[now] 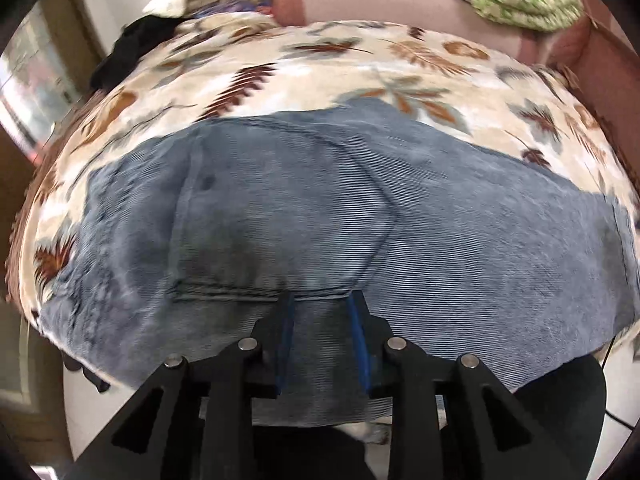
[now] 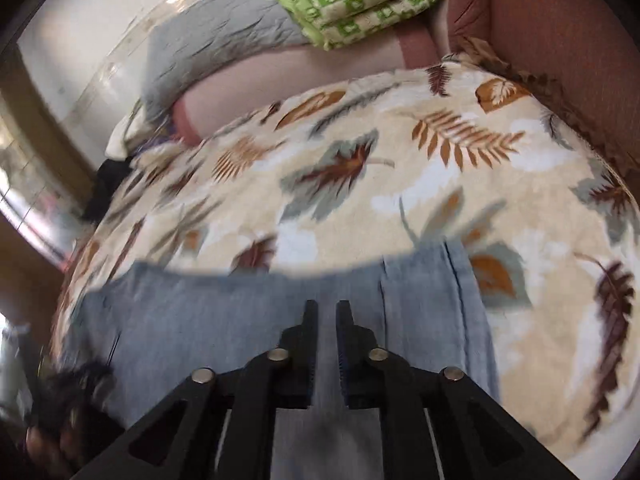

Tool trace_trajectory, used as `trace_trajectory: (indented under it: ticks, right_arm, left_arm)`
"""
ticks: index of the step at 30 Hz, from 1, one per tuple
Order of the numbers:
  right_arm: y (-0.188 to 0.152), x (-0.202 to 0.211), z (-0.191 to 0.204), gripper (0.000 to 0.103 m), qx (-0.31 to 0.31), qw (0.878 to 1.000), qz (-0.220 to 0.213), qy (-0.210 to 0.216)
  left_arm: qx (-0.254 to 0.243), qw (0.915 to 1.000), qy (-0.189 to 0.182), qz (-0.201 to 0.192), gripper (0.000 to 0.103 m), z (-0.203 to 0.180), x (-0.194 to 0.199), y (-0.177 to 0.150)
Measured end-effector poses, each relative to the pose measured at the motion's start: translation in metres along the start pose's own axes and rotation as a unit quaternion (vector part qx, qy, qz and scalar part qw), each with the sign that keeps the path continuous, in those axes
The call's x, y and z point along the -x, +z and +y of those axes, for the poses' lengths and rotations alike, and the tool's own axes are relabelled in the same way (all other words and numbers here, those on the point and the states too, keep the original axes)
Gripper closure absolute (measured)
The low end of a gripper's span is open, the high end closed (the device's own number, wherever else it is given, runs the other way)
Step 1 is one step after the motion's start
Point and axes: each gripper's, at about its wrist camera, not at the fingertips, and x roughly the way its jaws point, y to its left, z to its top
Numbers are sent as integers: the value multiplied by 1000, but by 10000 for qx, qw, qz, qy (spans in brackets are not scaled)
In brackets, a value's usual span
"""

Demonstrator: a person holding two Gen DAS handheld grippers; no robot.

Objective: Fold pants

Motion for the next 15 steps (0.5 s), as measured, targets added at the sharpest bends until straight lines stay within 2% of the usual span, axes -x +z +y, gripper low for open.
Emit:
trace_trajectory:
  ticks: [1, 3, 6, 7, 8, 9, 11, 13, 15]
  right_arm:
    - [-9, 5, -1, 81, 23, 9999, 145, 53]
    - [-27, 4, 2, 67, 81, 9991, 417, 3]
    - [-60, -7, 0, 66, 253, 9948, 807, -567]
    - [-70, -9, -6, 66, 207, 9936, 929, -607]
    - [-80, -2, -10, 66, 182, 9956, 768, -501]
    - [-87, 5, -13, 66, 198, 9956, 755, -510]
    - [-98, 20, -22, 66, 220, 9903, 1176, -707]
    - [-102, 54, -36, 66, 149, 9898, 1060, -935]
    - [-100, 106, -54, 66, -25, 9916, 735, -1066]
  left_arm:
    - [99, 9998, 156, 32, 75, 6, 0, 1]
    - [212, 9994, 175, 202, 75, 9, -6, 1]
    - [-73, 9985, 425, 351, 74, -1, -12, 4]
    - [-226, 9976, 537, 374, 73, -6, -12, 5]
    - [-294, 9972, 573, 387, 72, -8, -12, 5]
    - [-313, 9971, 560, 401, 72, -8, -11, 4]
    - [-190, 9981, 383, 438, 70, -1, -7, 5]
    - [-32, 9988, 278, 400, 70, 5, 0, 9]
    - [38, 9992, 336, 191, 70, 9, 13, 14]
